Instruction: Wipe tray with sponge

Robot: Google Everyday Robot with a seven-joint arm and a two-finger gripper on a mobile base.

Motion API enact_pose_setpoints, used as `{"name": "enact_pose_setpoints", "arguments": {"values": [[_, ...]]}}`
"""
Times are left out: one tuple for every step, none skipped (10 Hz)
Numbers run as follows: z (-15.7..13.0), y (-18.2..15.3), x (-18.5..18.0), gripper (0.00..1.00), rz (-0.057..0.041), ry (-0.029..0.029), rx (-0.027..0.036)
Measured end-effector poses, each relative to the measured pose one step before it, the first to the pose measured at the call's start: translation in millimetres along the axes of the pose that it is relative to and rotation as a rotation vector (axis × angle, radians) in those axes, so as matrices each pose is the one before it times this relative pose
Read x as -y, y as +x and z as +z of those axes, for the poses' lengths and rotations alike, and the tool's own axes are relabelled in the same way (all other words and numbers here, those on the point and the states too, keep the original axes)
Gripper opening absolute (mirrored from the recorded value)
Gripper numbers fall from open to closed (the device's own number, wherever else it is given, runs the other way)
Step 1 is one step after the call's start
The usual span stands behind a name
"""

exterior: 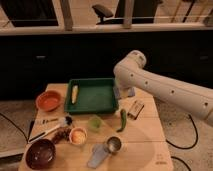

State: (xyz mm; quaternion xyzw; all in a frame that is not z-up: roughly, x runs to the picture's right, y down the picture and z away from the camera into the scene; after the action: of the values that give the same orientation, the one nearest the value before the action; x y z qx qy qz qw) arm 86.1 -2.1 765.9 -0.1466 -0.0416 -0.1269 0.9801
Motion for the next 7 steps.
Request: {"name": "enact_pose_setpoints", "arguments": {"values": [[0.83, -1.66, 2.56, 0.0, -0.00315, 0.00332, -0.00092], [1.21, -1.81, 2.9, 0.0, -0.00097, 0.00265, -0.00111], [0.85, -1.04, 1.86, 0.0, -0.00249, 0.00237, -0.00061], [0.94, -2.27, 2.23, 0.0, -0.00445, 0.00282, 0.00067], [1.48, -3.67, 2.5, 0.0, -0.00631, 0.00126, 0.00062], [1.59, -4.17, 2.34, 0.0, -0.00628, 0.00058, 0.00215], [3.14, -2.29, 3.09, 0.0, -0.00445, 0.00016, -0.00084]]}}
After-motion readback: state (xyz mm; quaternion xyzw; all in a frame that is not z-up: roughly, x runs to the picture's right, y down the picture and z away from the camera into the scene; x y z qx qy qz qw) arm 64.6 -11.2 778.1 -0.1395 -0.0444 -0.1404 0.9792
